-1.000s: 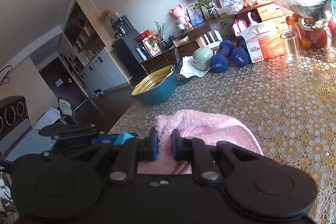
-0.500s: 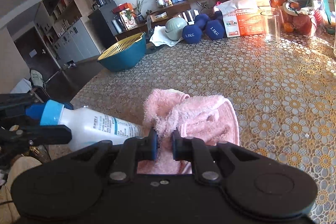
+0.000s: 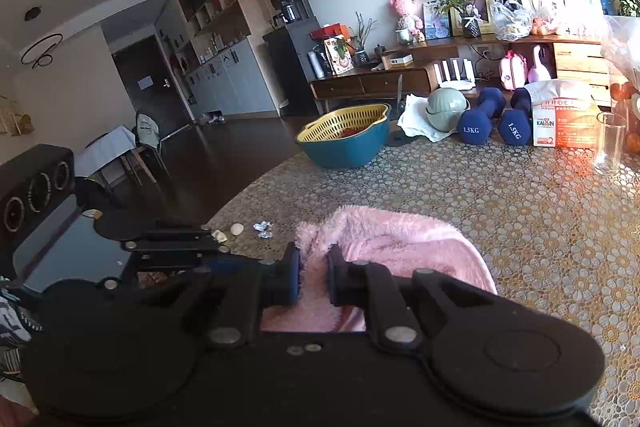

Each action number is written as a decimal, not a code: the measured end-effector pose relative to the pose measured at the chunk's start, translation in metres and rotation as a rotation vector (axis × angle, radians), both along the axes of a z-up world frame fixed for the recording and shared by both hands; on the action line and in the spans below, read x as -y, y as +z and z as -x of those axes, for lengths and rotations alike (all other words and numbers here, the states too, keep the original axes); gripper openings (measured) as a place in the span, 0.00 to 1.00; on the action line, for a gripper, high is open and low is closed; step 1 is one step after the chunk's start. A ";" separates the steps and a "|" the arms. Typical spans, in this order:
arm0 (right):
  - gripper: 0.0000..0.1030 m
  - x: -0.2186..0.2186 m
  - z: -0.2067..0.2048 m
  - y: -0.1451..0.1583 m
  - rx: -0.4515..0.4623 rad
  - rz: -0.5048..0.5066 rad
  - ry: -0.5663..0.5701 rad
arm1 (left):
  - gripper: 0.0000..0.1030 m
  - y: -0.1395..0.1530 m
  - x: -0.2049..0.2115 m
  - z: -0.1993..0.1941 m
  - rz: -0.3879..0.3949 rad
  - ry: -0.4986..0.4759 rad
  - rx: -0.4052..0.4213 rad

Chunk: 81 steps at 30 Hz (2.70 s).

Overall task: Clean container
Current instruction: 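Sweep the towel with the right gripper across the bottle held by the left gripper, then wrap the towel over the blue cap with the right gripper and wipe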

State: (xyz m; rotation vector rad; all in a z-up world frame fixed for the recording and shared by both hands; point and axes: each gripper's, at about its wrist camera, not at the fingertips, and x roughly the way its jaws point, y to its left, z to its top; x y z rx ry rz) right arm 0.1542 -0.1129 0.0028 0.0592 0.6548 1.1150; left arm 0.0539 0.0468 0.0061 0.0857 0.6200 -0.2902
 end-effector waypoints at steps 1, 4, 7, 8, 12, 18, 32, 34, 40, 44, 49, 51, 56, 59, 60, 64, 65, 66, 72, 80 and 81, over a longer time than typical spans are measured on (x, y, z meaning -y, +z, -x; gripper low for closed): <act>0.12 -0.001 -0.004 -0.002 -0.011 0.005 -0.013 | 0.38 0.000 0.000 0.000 -0.003 -0.002 0.001; 0.12 -0.004 -0.013 -0.011 -0.024 0.036 -0.036 | 0.38 0.000 0.002 0.000 -0.006 -0.010 -0.001; 0.12 -0.008 -0.021 -0.023 -0.033 0.081 -0.045 | 0.38 -0.001 0.002 0.000 -0.008 -0.016 -0.003; 0.12 -0.008 -0.024 -0.028 -0.040 0.093 -0.052 | 0.38 -0.001 0.001 0.000 -0.009 -0.016 -0.003; 0.12 -0.007 -0.034 -0.043 -0.067 0.126 -0.081 | 0.38 -0.002 0.000 0.000 -0.003 -0.016 -0.006; 0.12 0.000 -0.047 -0.066 -0.095 0.182 -0.149 | 0.38 -0.003 0.001 0.002 -0.013 -0.020 0.000; 0.11 0.036 -0.017 0.001 0.029 0.013 -0.175 | 0.38 -0.004 0.002 0.002 -0.015 -0.019 0.002; 0.11 0.036 -0.011 0.013 0.025 -0.028 -0.144 | 0.38 -0.004 0.002 0.002 -0.015 -0.019 0.002; 0.11 0.021 0.009 0.023 -0.005 -0.075 -0.013 | 0.38 -0.004 0.002 0.003 -0.020 -0.022 0.004; 0.11 0.011 0.010 0.012 -0.047 -0.063 0.009 | 0.38 -0.004 0.003 0.004 -0.022 -0.025 0.010; 0.11 0.007 -0.001 -0.003 -0.084 -0.042 -0.030 | 0.38 -0.003 0.005 0.004 -0.026 -0.032 0.015; 0.11 0.006 -0.005 -0.008 -0.090 -0.032 -0.042 | 0.38 -0.003 0.005 0.003 -0.022 -0.032 0.016; 0.11 0.002 -0.023 -0.027 -0.108 0.031 -0.083 | 0.38 -0.002 0.004 0.002 -0.012 -0.029 0.015; 0.11 0.001 -0.035 -0.041 -0.131 0.064 -0.110 | 0.38 -0.002 0.003 0.000 -0.007 -0.026 0.014; 0.11 0.001 -0.038 -0.047 -0.137 0.078 -0.121 | 0.38 -0.002 0.003 0.000 -0.004 -0.024 0.014; 0.11 0.006 -0.050 -0.065 -0.173 0.098 -0.169 | 0.38 -0.001 0.003 -0.001 0.003 -0.021 0.014; 0.11 0.008 -0.051 -0.069 -0.177 0.104 -0.181 | 0.38 -0.002 0.003 -0.002 0.003 -0.021 0.015; 0.11 0.010 -0.052 -0.073 -0.176 0.114 -0.193 | 0.38 -0.002 0.004 -0.002 0.004 -0.021 0.016; 0.11 0.024 -0.053 -0.078 -0.154 0.183 -0.269 | 0.38 0.000 0.003 -0.006 0.010 -0.017 0.024; 0.11 0.045 -0.021 0.008 -0.031 -0.064 -0.208 | 0.38 0.002 0.010 -0.018 0.016 -0.013 0.051; 0.11 0.046 -0.015 0.020 -0.014 -0.095 -0.183 | 0.38 0.003 0.011 -0.019 0.015 -0.012 0.053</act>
